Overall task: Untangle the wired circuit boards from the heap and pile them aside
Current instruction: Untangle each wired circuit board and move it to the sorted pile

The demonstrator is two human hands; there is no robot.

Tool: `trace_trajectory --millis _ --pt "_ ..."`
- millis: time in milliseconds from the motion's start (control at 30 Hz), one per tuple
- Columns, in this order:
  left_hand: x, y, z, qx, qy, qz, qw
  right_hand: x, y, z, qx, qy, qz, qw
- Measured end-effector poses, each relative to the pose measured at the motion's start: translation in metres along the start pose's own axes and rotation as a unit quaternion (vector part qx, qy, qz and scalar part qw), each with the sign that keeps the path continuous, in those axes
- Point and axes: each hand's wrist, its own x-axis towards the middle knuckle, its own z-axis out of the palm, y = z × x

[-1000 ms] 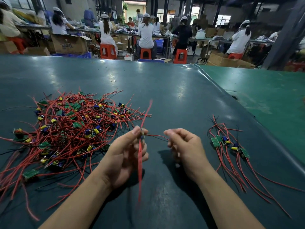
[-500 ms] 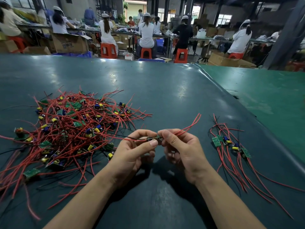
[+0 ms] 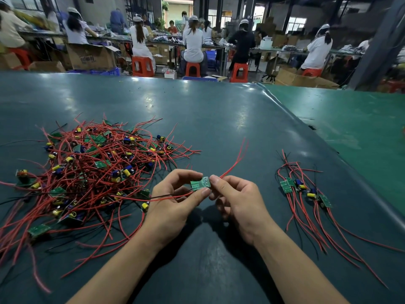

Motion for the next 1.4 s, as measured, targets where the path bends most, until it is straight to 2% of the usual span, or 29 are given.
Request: trace_trajectory --millis 200,400,600,900,1033,1167,1267,1333,1400 --pt "-0.001 0.005 0.003 0.022 -0.002 0.004 1.0 0.001 0.0 0.0 0.009 0.013 0.003 1.0" --pt "-0.002 0.008 0.005 0.019 0.004 -0.001 1.0 0.002 0.001 -0.001 -0.029 0.054 -0.044 0.997" --pt "-0.003 0.009 0.004 0.012 -0.006 -0.004 1.0 0.007 -0.003 -0.008 -0.001 0.129 -0.087 0.988" --pt "-0.005 0.011 0.006 -0.005 -0.032 -0.005 0.999 0.018 -0.005 -0.024 0.091 0.251 -0.098 0.959" --pt "-0.004 0.01 0.005 -0.005 -0.004 0.002 1.0 0.02 -0.005 -0.029 0.112 0.307 -0.101 0.94" --pt "-0.002 0.01 0.003 -0.046 0.034 -0.005 0.998 0.02 -0.005 -0.035 0.097 0.351 -0.143 0.92" --pt "0.003 0.012 0.0 -0.101 0.07 -0.02 0.992 0.021 -0.005 -0.032 0.067 0.317 -0.114 0.939" --pt "0.006 0.014 -0.001 -0.176 0.084 -0.054 0.979 0.016 -0.004 -0.023 -0.019 0.218 -0.069 0.973" --pt "0.007 0.016 0.0 -0.207 0.077 -0.083 0.972 0.007 0.0 -0.011 -0.088 0.069 -0.092 0.989"
